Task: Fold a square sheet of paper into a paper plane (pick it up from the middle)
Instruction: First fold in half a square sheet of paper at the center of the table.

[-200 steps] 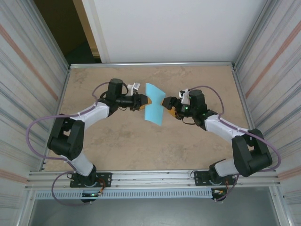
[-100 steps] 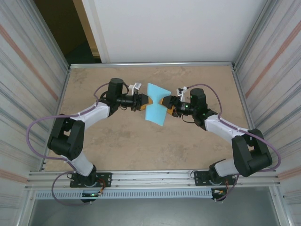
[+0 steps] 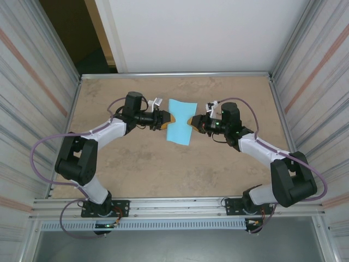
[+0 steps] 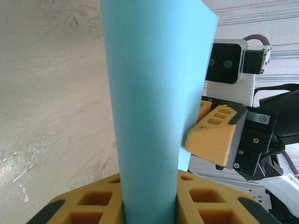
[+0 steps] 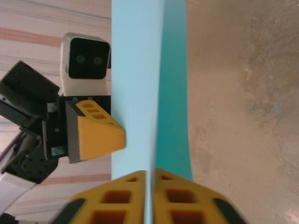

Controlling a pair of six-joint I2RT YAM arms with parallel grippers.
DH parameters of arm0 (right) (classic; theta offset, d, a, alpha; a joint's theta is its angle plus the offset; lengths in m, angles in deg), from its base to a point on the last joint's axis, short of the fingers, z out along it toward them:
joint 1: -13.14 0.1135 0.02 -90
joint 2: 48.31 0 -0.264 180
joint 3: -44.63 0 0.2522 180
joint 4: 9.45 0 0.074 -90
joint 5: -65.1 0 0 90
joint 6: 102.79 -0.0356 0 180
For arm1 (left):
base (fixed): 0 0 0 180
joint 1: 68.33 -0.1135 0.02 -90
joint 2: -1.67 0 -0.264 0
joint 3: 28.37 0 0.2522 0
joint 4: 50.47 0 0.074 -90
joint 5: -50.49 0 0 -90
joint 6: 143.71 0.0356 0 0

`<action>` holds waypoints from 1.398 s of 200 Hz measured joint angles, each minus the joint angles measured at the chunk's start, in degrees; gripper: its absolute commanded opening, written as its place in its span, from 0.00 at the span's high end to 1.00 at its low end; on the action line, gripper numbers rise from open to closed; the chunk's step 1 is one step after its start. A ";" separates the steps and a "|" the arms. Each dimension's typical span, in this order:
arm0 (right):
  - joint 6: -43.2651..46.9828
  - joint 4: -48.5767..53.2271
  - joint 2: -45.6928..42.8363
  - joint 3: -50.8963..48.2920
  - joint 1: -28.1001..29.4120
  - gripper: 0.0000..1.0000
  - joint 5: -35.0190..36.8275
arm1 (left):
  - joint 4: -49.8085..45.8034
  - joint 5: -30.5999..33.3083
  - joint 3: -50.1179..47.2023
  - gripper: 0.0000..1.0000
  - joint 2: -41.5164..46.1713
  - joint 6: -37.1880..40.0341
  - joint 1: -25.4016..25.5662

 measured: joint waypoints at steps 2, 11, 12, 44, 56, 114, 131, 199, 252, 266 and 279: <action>0.24 0.31 0.00 0.02 0.00 1.00 0.00 | 0.00 0.00 0.00 0.67 0.00 0.00 0.00; 0.57 1.79 0.02 0.26 0.00 1.00 0.00 | -0.28 0.15 0.00 0.61 0.00 0.11 -0.07; 0.68 1.92 0.02 0.28 0.00 1.00 0.00 | -0.31 0.20 0.00 0.60 0.00 0.13 -0.09; 2.95 9.46 0.04 3.50 -1.49 1.00 0.07 | -3.67 2.45 -0.20 0.30 0.00 2.71 -2.51; 4.66 13.73 0.04 5.66 -2.80 1.00 0.33 | -5.07 3.87 -0.66 0.22 0.00 4.22 -4.28; 15.21 40.52 -0.24 19.21 -4.98 1.00 6.51 | -9.38 9.77 -5.68 0.04 0.70 8.11 -10.29; 16.76 45.83 -0.17 22.82 -4.09 1.00 8.39 | -9.31 10.14 -6.32 0.03 1.42 8.59 -10.29; 17.05 45.05 16.72 31.47 5.25 1.00 7.63 | -5.14 10.32 -8.98 0.04 1.79 8.41 -10.12; 13.33 31.28 26.77 25.18 5.64 1.00 2.84 | -3.26 10.36 -11.39 0.11 0.20 8.17 -7.26; 13.31 29.22 28.52 24.22 4.74 1.00 1.44 | -3.32 10.60 -11.39 0.13 -0.76 8.48 -5.90; 13.40 28.26 29.35 23.69 3.67 1.00 0.42 | -3.98 11.10 -11.02 0.15 -1.68 9.01 -4.42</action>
